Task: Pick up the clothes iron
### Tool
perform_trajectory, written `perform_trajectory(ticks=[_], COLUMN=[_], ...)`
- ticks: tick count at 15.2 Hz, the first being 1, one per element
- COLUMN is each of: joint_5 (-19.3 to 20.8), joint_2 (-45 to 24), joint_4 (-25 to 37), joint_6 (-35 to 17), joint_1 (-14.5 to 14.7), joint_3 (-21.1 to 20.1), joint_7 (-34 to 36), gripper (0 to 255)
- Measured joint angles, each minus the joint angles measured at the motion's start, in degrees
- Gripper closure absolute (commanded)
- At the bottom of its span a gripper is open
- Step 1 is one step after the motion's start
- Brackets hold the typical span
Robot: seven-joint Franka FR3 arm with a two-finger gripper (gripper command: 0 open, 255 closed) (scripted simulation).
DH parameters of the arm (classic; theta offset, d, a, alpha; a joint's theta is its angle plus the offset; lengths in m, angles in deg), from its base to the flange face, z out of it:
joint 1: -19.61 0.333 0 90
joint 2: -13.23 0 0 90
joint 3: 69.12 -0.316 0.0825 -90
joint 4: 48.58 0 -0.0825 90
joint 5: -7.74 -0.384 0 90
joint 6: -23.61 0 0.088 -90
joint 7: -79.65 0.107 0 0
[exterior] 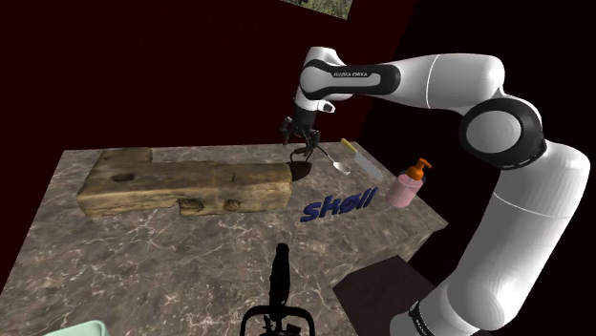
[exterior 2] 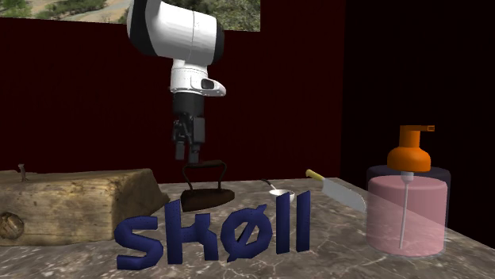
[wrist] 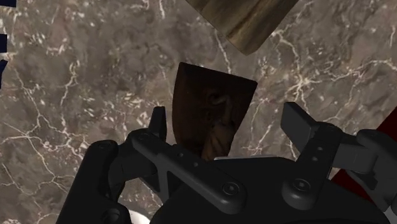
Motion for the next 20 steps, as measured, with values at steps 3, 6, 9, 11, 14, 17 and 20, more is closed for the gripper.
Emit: perform_trajectory(ticks=[3,6,9,11,14,17,20], joint_5=[0.06,0.08,0.08,0.07,0.07,0.06,0.06], joint_2=[-0.76,-0.91,-0.88,-0.87,-0.86,-0.68,-0.51], joint_4=[-1.44,-2.25,-2.38,-2.39,-2.4,-1.77,0.15], joint_6=[-2.18,-3.17,-3.31,-3.33,-3.34,-2.47,-0.39], joint_1=[-0.07,0.05,0.08,0.09,0.09,0.05,0.02], joint_3=[0.1,0.05,0.03,0.02,0.02,0.03,0.03], joint_7=[-0.13,0.02,0.06,0.07,0.07,0.05,0.1], gripper=[0,255,255,255,255,255,255])
